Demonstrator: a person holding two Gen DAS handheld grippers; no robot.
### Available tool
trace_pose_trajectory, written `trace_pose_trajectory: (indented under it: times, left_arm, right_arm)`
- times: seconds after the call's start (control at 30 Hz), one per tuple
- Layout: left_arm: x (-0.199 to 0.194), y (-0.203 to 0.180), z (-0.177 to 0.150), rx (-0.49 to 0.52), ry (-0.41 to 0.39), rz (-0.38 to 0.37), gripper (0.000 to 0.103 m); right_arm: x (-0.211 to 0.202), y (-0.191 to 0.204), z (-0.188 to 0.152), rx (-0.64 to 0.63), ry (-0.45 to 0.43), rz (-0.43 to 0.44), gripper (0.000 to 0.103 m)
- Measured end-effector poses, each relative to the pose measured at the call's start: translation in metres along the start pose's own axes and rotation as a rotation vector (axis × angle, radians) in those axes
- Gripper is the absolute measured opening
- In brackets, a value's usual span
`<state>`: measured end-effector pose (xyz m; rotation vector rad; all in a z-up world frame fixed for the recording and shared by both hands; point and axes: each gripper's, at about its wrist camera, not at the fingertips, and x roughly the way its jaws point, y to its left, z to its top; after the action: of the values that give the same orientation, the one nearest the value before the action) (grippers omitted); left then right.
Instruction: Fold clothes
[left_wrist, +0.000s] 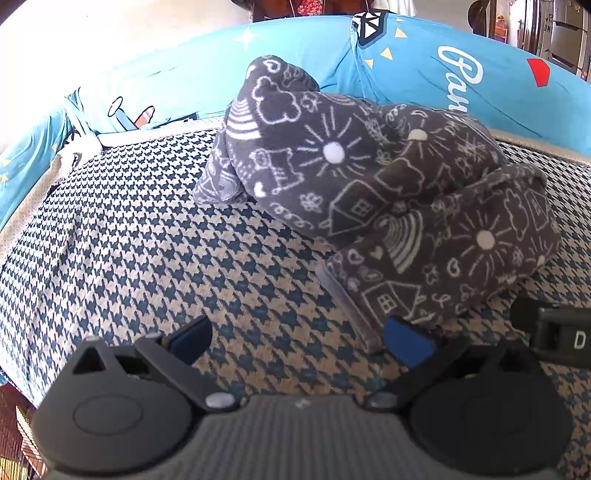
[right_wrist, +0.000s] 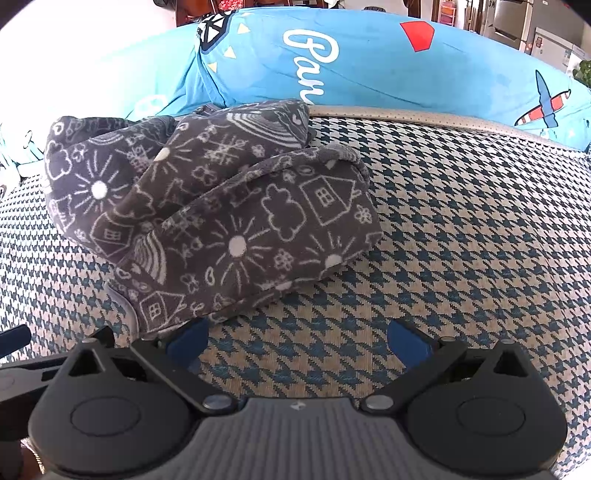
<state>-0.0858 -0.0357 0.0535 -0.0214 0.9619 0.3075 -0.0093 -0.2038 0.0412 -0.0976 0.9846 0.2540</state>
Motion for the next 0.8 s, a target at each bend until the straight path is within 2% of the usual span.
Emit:
trace_pose_trajectory:
  times: [0.8]
  left_arm:
    - [0.0017, -0.0025, -0.0023, 0.007, -0.002, 0.016, 0.103]
  right_arm:
    - [0.0001, -0.0005, 0.0002, -0.002, 0.001, -0.003, 0.103]
